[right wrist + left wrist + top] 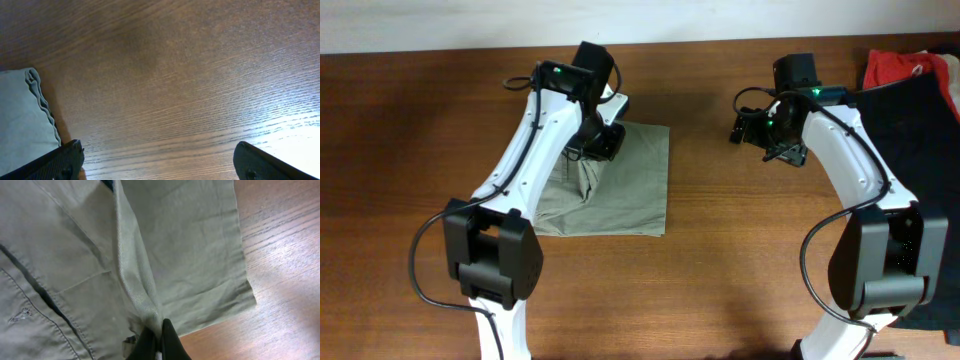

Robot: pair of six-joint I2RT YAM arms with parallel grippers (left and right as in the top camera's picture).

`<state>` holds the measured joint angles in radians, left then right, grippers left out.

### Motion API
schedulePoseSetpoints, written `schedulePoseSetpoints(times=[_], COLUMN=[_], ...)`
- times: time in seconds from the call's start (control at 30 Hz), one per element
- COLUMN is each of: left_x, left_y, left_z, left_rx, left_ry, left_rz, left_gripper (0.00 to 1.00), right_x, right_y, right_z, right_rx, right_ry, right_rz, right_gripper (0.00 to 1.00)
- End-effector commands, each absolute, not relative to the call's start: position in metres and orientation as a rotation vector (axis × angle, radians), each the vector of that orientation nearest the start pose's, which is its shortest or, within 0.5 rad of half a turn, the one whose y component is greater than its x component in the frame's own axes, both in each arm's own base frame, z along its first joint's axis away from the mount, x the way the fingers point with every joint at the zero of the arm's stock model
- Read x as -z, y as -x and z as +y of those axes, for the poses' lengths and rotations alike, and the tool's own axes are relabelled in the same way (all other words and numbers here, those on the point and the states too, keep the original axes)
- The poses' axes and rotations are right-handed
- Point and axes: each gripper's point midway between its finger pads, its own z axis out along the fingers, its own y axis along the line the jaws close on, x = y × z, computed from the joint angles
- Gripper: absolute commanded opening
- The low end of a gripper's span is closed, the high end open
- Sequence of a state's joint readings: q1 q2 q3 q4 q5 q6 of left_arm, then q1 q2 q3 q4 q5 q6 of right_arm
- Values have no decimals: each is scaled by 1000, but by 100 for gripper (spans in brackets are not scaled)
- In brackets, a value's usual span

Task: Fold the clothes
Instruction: 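Lift the left end and fold it rightward over the pants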

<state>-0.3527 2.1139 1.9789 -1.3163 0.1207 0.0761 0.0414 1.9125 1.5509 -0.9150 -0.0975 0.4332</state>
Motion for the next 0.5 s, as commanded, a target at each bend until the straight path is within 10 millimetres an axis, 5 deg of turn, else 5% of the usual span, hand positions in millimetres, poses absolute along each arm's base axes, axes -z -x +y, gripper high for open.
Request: schedulePoseSetpoints(times=[0.0, 0.3, 0.47], left_x=[-139, -149, -154], left_y=[-398, -378, -383], left_z=[-182, -220, -220], left_rx=[271, 192, 159], left_ry=[-726, -979, -976], left_rz=[2922, 2815, 2794], left_gripper=[1, 1, 1], right_x=[-70, -55, -30], right_y=[-428, -435, -433], right_z=[39, 53, 62], right_rx=[-245, -359, -370], right_ry=[-535, -517, -509], right_rz=[2876, 2891, 2942], right_gripper=[99, 96, 15])
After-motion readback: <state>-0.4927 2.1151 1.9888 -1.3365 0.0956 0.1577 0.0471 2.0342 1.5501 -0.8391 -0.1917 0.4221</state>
